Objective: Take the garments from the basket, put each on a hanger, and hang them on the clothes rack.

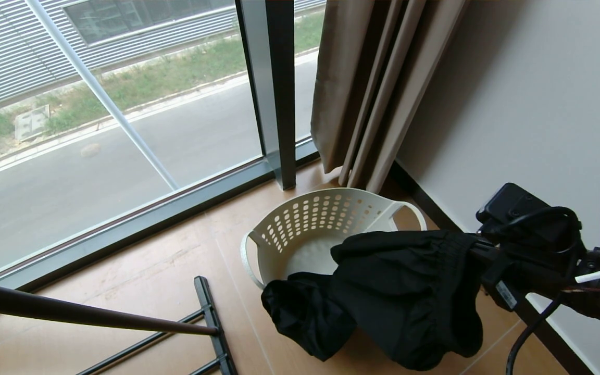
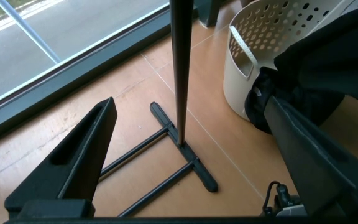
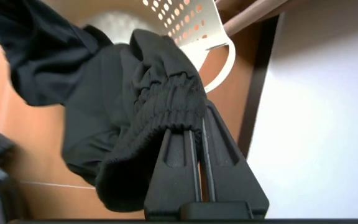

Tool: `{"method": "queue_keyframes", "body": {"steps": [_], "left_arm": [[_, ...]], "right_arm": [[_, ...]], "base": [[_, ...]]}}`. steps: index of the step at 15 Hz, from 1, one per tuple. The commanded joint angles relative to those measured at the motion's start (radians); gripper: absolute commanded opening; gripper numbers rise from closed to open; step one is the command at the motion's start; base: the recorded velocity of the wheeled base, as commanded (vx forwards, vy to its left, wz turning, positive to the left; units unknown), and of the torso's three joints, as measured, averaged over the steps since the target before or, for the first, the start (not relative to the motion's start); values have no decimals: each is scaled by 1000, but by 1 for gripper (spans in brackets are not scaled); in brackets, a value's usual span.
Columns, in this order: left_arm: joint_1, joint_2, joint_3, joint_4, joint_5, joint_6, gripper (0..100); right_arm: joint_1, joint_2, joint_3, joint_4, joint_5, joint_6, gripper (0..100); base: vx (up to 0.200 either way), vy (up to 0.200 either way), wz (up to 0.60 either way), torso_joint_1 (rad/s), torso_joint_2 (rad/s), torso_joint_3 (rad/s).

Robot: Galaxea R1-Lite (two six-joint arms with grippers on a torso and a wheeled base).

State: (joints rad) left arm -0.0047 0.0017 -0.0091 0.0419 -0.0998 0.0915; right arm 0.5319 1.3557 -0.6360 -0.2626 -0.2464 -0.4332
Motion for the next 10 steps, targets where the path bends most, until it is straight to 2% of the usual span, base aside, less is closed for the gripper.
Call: {"method": "queue_keyframes", "body": {"steps": [1,4,10], "left_arm": [[0,0,-2,1,-1,-1,100],[0,0,-2,1,-15,-1,100],[0,0,-2,3,-20,-3,100]], "right_arm": [[14,-61,45,-6,1,37,0],[14,-47,64,-86,1,34,0],[13,-46,71,-98,1,36,0]], "base": [[0,0,0,0,0,0],[0,0,0,2,4,141],[0,0,0,-2,1,194]]}}
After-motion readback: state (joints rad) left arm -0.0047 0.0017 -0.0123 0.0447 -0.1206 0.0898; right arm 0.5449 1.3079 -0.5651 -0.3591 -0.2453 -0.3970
